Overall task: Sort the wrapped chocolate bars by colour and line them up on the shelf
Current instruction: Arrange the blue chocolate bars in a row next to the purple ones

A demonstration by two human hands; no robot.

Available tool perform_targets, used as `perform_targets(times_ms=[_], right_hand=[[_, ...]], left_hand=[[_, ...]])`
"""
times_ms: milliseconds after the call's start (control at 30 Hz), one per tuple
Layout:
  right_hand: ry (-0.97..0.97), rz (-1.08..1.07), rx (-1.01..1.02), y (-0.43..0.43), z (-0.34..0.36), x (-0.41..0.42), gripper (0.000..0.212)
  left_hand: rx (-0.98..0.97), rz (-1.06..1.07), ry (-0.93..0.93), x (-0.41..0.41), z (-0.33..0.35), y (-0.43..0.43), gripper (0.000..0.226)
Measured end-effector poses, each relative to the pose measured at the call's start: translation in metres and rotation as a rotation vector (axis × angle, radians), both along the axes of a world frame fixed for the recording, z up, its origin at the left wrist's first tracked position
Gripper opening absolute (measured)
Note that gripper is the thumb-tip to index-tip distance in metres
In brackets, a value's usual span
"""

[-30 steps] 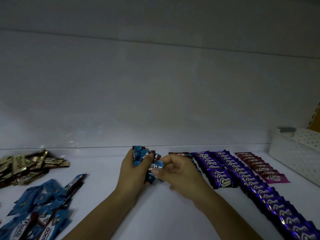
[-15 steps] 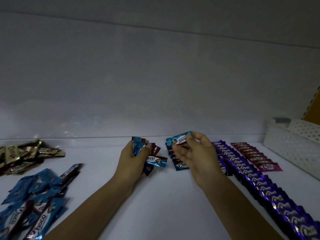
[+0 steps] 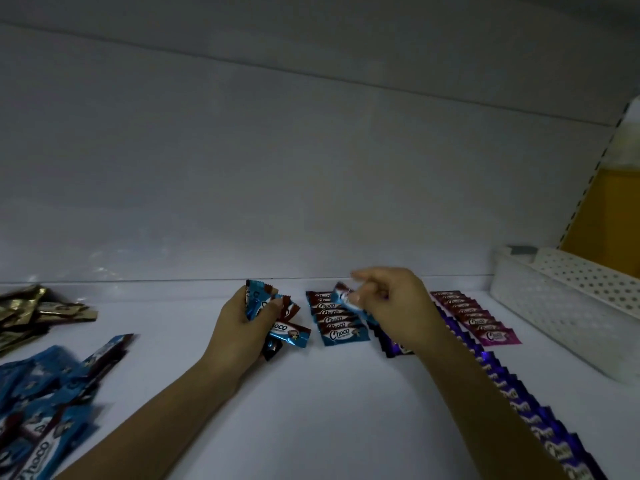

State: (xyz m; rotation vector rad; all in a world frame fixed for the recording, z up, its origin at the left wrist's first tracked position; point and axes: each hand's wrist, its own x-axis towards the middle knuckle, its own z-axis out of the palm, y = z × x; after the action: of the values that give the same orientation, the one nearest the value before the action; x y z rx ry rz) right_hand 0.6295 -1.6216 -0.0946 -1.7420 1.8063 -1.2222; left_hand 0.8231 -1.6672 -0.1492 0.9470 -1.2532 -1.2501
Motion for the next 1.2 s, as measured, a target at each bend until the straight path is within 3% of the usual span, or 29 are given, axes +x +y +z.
perform_targets(times_ms=[133,333,667,733,833,867,1000,1200], right_hand=[[0.266,0.043,0.064,0.002,-0.025,-0.005,0.010],[0.509,0.035,0.027,-0.005,-0.033,-0.004,0.012],[0.643,0.026,-0.006,-0.013,-0.040,-0.004,0.017],[0.510,0.024,-0.083,-0.011,-0.041,0.000,0.021],[0.132,0.156,-0.067,0.002,-0.040,0.022,0.050],[0.092,0.198,-0.034,0.004,-0.043,0.030,0.049],[-0.030,0.218,-0.039,0.002,-0.047,0.050,0.005],[-0.433,0.219,0.009,0.004,-0.035,0.042,0.011]], left_hand=[[-0.024,0.007,-0.010,-0.001,-0.002,-0.001,0.009],[-0.033,0.021,-0.039,-0.002,-0.005,-0.004,0.009],[-0.080,0.021,-0.058,-0.003,-0.005,-0.001,0.006],[-0.097,0.025,-0.056,-0.003,-0.004,0.002,0.005],[-0.154,0.039,-0.049,-0.004,-0.002,0.005,0.006],[-0.174,0.041,-0.045,-0.005,-0.002,0.006,0.006],[-0.177,0.038,0.031,-0.005,-0.001,0.008,0.008],[-0.082,0.084,0.089,-0.002,0.000,0.003,0.009]])
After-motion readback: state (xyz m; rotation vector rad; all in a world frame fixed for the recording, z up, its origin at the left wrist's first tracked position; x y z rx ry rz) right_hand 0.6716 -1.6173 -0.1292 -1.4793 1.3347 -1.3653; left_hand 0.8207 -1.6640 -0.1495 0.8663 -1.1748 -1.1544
